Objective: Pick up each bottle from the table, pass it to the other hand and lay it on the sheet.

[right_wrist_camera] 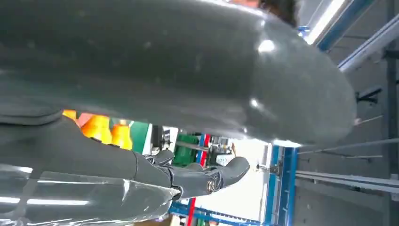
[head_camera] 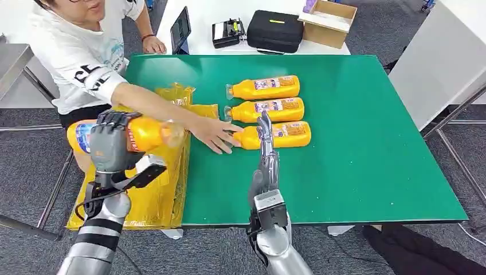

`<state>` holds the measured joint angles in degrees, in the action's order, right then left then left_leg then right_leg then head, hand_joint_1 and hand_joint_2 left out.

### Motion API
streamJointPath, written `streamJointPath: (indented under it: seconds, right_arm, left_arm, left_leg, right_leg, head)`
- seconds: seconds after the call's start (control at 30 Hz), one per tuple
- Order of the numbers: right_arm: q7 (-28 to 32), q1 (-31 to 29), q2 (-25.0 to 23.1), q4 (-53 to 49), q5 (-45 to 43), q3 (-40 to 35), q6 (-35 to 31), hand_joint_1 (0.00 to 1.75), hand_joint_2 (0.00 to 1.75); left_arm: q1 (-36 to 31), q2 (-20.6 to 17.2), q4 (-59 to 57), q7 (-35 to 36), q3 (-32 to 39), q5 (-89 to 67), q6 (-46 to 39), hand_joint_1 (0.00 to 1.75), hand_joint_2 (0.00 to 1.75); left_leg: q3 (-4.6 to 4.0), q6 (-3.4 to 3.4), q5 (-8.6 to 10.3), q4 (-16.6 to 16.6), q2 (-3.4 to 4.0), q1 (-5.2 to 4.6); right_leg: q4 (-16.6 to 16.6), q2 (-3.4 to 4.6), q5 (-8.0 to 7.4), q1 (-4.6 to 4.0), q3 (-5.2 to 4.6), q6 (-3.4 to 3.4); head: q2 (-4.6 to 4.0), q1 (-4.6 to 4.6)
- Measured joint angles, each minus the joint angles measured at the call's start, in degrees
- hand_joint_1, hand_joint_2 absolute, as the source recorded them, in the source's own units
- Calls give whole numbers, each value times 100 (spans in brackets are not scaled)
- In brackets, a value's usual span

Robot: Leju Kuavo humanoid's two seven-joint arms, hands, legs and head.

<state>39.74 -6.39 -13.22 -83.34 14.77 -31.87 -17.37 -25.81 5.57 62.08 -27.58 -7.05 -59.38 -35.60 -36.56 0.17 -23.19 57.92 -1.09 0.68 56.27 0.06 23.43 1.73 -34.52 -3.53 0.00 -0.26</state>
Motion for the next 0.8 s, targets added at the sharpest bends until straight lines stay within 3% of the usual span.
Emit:
streamJointPath:
  seconds: [0.1, 0.33, 0.8]
  right_arm:
    - [15, -39, 0, -50, -116, -15, 114, 0, 0]
    - [17, -36, 11, -83, -179, -15, 366, 0, 0]
    - [17, -34, 9, -83, -177, -13, 435, 0, 0]
  left_arm:
    - [-464, -293, -798, 231, -285, -820, 330, 175, 175]
    - [-994, -762, -1981, 251, -659, -1087, 1084, 175, 175]
    - [-1154, -994, -2624, 183, -858, -1001, 1353, 175, 175]
  left_leg:
    - [1, -3, 4, 0, 9, 0]
    - [-6, -3, 5, 0, 17, 1]
    - [-8, -4, 4, 0, 17, 1]
  right_leg:
    - [1, 4, -4, 0, -3, 0]
    - [3, 16, -3, -2, -10, 0]
    - [2, 18, -2, -1, -13, 1]
  head:
    - [0, 0]
    - [0, 2]
    - [0, 0]
